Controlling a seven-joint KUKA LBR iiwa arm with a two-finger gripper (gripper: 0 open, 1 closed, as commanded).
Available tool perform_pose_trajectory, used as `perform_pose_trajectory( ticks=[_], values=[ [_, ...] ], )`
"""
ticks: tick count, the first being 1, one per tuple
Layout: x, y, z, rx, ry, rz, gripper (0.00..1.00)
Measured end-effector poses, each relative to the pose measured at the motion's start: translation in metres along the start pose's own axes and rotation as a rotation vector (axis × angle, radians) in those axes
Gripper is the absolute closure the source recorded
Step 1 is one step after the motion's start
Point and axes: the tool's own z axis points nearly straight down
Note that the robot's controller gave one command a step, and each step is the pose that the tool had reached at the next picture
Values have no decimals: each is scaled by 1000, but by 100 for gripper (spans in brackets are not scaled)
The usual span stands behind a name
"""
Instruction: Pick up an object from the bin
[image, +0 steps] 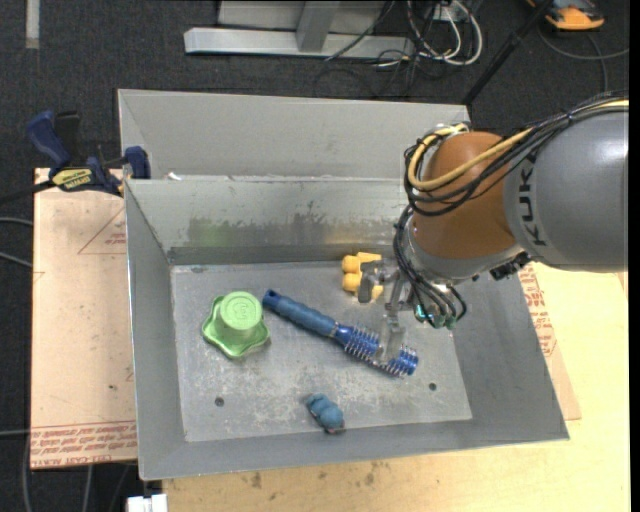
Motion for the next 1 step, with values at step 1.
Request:
perform_pose_trajectory(
  ticks=[1],
  values=[
    [26, -13, 73, -1, 0, 114, 0]
  ],
)
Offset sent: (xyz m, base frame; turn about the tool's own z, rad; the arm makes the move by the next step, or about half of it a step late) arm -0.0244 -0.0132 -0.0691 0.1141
